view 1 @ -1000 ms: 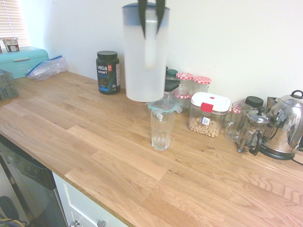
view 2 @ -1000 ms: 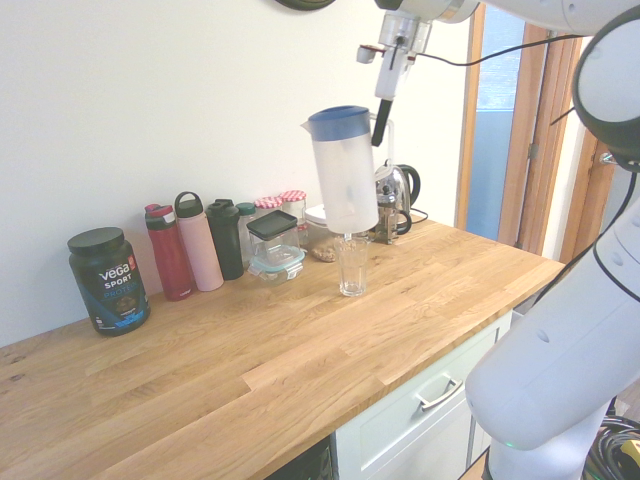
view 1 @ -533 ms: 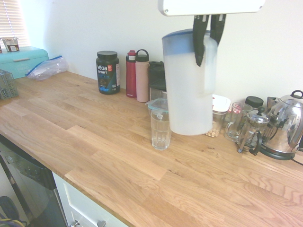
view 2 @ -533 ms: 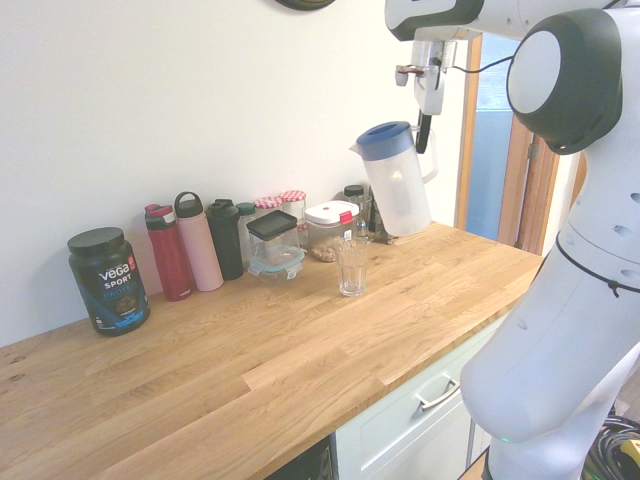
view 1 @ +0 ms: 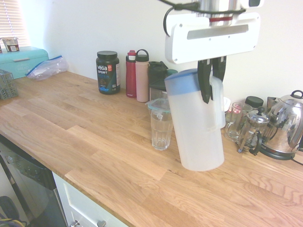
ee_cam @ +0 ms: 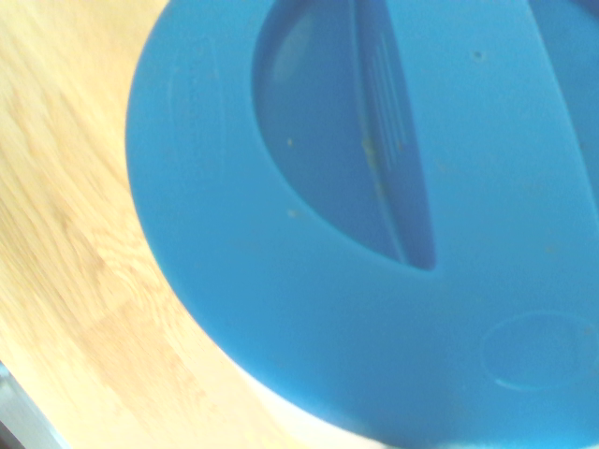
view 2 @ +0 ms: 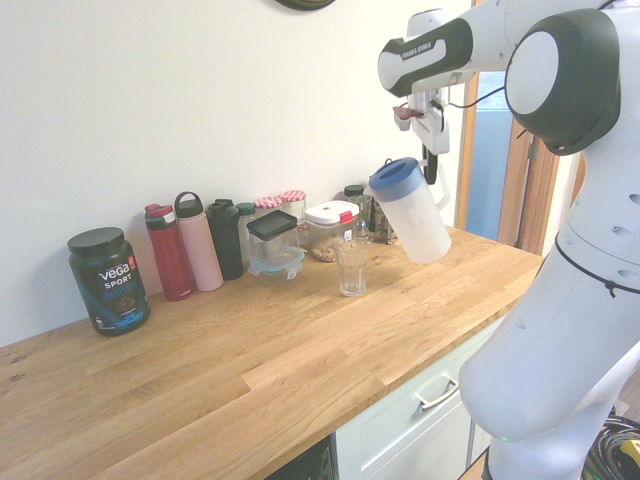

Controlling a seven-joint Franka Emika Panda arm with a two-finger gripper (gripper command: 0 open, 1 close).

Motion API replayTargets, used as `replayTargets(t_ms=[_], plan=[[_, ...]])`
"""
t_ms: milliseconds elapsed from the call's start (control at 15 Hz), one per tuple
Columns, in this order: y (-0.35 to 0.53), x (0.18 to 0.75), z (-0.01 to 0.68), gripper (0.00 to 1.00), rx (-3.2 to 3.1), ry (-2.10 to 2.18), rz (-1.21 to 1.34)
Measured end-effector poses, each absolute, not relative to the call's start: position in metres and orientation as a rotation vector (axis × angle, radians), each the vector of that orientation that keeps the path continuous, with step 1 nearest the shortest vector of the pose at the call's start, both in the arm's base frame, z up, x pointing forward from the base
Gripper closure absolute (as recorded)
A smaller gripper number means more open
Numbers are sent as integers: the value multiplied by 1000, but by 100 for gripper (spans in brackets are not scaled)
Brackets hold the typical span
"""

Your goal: Pour me some water

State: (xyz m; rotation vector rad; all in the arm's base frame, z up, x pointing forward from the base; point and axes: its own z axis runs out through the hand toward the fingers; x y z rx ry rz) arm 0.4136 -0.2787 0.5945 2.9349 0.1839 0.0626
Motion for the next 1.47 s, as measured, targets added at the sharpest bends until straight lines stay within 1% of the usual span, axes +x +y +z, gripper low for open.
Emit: replayTargets(t_ms=[200, 600, 1267, 1467], plan=[[-265, 424, 571, 100, 2863, 244, 26], [-219, 450, 544, 100, 2701, 293, -18], [-187, 466, 549, 100, 2452, 345, -57], [-186, 465, 541, 100, 2403, 357, -82]])
